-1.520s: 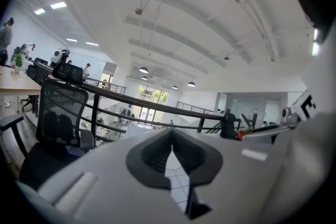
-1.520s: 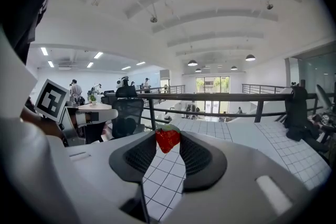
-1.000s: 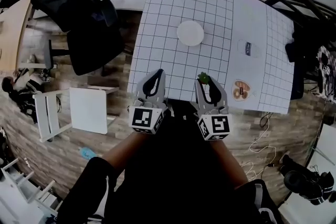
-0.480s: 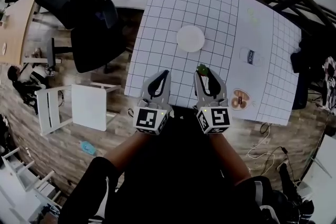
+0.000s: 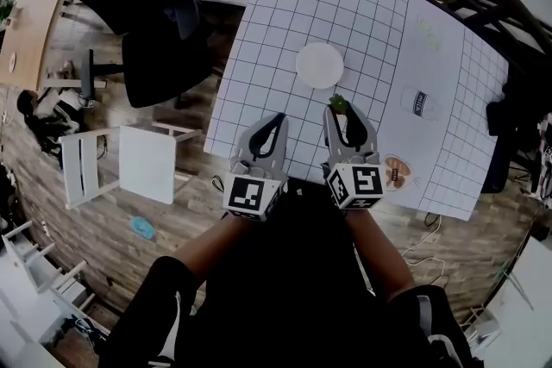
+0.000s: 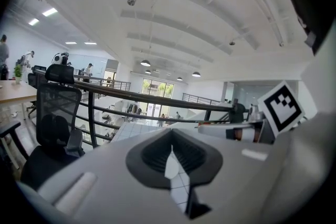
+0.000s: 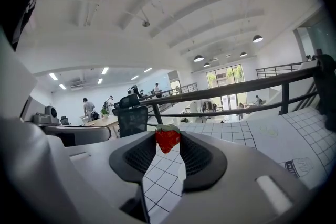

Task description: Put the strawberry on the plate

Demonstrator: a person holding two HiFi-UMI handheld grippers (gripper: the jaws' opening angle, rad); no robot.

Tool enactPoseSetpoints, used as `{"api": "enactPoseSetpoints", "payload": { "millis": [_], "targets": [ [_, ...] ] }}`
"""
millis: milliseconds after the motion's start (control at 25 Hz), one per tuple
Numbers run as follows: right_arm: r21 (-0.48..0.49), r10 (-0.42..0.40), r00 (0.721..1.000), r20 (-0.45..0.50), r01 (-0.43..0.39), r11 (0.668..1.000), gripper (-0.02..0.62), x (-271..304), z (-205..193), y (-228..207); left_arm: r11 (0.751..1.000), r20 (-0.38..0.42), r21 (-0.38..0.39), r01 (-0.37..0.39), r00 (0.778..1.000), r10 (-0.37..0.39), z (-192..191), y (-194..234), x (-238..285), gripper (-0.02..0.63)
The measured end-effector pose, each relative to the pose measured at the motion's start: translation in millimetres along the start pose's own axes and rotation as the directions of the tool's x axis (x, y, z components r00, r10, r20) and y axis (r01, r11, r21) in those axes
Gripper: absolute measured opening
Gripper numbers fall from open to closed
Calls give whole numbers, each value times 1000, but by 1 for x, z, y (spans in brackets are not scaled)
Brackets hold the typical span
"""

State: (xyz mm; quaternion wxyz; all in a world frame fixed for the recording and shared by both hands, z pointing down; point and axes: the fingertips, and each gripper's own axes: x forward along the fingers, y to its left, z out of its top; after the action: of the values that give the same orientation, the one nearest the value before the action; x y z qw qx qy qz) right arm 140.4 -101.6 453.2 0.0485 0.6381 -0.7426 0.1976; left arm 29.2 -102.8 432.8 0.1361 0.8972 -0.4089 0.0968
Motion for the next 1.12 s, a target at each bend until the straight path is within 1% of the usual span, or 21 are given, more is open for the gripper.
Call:
{"api": "enactPoseSetpoints", "payload": {
  "millis": [200, 360, 480, 720, 1000, 1120],
  "targets": [
    [2, 23, 999, -31, -23, 1000, 138, 19, -5, -9, 1000, -15, -20, 1, 1000, -1, -7, -3, 14, 8],
    [9, 29, 999, -45, -29, 1000, 138, 37, -12, -13, 999, -37, -35, -23, 999, 21, -6, 5, 21, 8],
    [13, 36, 998, -60, -35, 999, 138, 47, -15, -17, 999, -35, -31, -34, 999, 33, -7, 9, 25, 8],
    [13, 32, 996, -82, -31, 999, 138, 66, -21, -30, 998, -48, -36, -55, 997, 53, -12, 18, 35, 8],
    [4, 28, 990, -138, -28, 1000, 138, 87, -38, -47, 997, -63, -24, -69, 996, 67, -12, 21, 41, 8],
    [12, 24, 988, -153, -23, 1000, 138, 92, -45, -51, 996, -52, -37, -81, 995, 79, -9, 24, 40, 8]
  ]
}}
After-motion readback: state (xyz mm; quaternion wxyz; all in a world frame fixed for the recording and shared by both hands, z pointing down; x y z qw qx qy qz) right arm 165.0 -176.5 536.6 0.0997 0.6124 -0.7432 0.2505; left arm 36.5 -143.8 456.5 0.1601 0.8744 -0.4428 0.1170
